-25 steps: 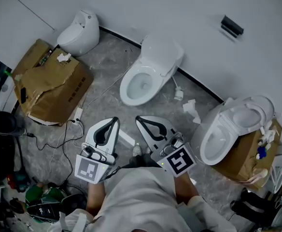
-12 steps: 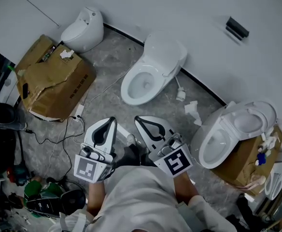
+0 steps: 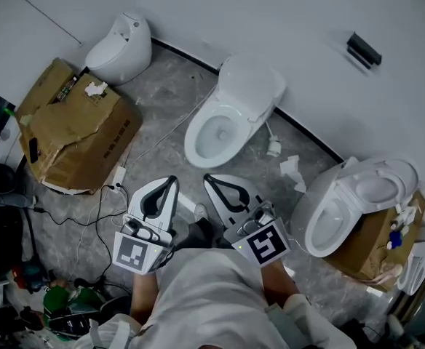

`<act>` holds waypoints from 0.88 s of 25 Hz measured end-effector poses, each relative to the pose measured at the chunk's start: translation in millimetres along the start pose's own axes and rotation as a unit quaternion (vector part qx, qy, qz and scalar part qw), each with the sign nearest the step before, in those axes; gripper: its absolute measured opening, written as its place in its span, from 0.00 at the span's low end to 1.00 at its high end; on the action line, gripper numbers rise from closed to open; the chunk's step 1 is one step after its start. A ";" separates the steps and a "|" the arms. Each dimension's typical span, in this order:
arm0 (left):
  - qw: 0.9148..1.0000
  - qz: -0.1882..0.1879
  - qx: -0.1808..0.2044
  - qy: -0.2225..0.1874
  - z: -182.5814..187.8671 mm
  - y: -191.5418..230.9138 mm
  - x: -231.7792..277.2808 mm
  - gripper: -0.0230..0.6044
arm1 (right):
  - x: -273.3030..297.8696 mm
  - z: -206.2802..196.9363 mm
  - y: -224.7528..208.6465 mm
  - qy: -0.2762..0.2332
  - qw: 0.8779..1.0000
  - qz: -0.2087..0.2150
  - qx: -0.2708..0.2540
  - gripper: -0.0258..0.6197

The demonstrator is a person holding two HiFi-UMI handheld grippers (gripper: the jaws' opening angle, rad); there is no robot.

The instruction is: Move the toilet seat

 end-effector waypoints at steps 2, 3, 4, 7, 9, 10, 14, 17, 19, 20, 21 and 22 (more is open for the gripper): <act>1.000 -0.006 -0.001 0.000 -0.4 17.5 7.3 0.04 | 17.7 -2.4 -5.5 0.003 1.000 -0.006 -0.002 0.04; 1.000 -0.009 -0.002 0.000 -0.5 25.9 10.3 0.04 | 26.1 -3.5 -7.7 0.004 1.000 -0.010 -0.002 0.04; 1.000 -0.013 -0.002 -0.001 -0.6 34.1 12.9 0.04 | 34.0 -4.8 -9.6 0.007 1.000 -0.013 -0.003 0.04; 1.000 -0.026 -0.006 0.002 -1.6 55.2 19.8 0.04 | 54.6 -7.6 -14.4 0.017 1.000 -0.024 -0.002 0.04; 0.999 -0.035 -0.009 0.002 -2.0 66.5 23.9 0.04 | 65.7 -8.1 -16.7 0.019 0.999 -0.032 -0.003 0.04; 0.999 -0.038 -0.010 0.002 -2.1 71.8 26.6 0.04 | 70.6 -8.2 -18.1 0.021 0.999 -0.035 -0.004 0.04; 0.999 -0.049 -0.013 0.003 -3.4 87.0 39.9 0.04 | 84.7 -11.4 -27.9 0.029 0.999 -0.040 -0.010 0.04; 0.998 -0.054 -0.011 0.005 -6.7 96.4 55.1 0.04 | 92.4 -18.1 -40.8 0.036 0.998 -0.046 -0.009 0.04; 0.998 -0.054 -0.009 0.009 -9.4 103.3 65.5 0.04 | 99.1 -23.3 -49.8 0.037 0.998 -0.046 -0.009 0.04; 0.998 -0.055 -0.008 0.011 -10.7 106.9 70.4 0.04 | 103.0 -26.1 -54.3 0.037 0.998 -0.046 -0.007 0.04; 0.998 -0.055 -0.008 0.013 -11.9 110.7 75.6 0.04 | 106.8 -29.3 -58.9 0.038 0.998 -0.046 -0.004 0.04; 0.998 -0.055 -0.008 0.013 -12.8 114.5 81.4 0.04 | 110.5 -32.8 -64.0 0.040 0.998 -0.045 -0.001 0.04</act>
Point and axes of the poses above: the fingertips, and each gripper's own axes: x forward along the fingers, y to its left, z out of its top, the point moved 4 cm from there along -x, backward along the fingers, and after that the axes turned 5 degrees about -x, right-handed, at the moved point
